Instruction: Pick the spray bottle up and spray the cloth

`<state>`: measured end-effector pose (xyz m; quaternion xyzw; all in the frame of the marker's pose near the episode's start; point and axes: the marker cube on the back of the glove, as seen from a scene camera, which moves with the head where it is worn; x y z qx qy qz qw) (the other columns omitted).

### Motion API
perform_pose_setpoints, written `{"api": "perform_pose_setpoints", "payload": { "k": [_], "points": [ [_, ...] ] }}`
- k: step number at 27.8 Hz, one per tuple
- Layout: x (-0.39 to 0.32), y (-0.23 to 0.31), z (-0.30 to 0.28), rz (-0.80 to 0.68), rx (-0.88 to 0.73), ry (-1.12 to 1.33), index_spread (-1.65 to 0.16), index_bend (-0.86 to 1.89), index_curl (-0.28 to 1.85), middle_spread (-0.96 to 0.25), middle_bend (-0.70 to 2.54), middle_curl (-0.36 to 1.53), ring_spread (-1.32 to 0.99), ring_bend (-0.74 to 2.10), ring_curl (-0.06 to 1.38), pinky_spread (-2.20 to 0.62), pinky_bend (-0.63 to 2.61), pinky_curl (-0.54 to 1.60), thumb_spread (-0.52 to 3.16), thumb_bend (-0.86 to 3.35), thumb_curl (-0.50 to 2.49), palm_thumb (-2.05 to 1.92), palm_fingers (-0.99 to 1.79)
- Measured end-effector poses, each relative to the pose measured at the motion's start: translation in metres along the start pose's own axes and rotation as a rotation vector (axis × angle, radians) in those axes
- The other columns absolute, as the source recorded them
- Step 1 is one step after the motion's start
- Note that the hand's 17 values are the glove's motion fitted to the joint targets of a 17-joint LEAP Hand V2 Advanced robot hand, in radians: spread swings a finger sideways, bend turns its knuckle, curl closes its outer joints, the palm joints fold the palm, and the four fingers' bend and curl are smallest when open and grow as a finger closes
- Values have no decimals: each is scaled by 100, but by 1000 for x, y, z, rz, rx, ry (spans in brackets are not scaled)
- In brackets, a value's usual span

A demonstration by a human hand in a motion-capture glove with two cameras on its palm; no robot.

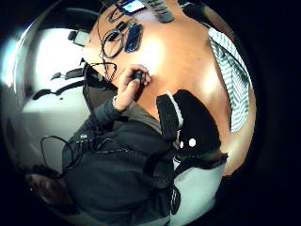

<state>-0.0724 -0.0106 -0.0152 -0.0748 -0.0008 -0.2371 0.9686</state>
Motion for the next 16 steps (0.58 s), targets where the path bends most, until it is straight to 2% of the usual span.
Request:
{"api": "perform_pose_setpoints", "payload": {
  "k": [16],
  "points": [
    [-2,7,17,-10,-51,28,-42,23,39,-9,15,27,-12,18,24,25,45,36,133,-1,35,57,26]
  ]
}}
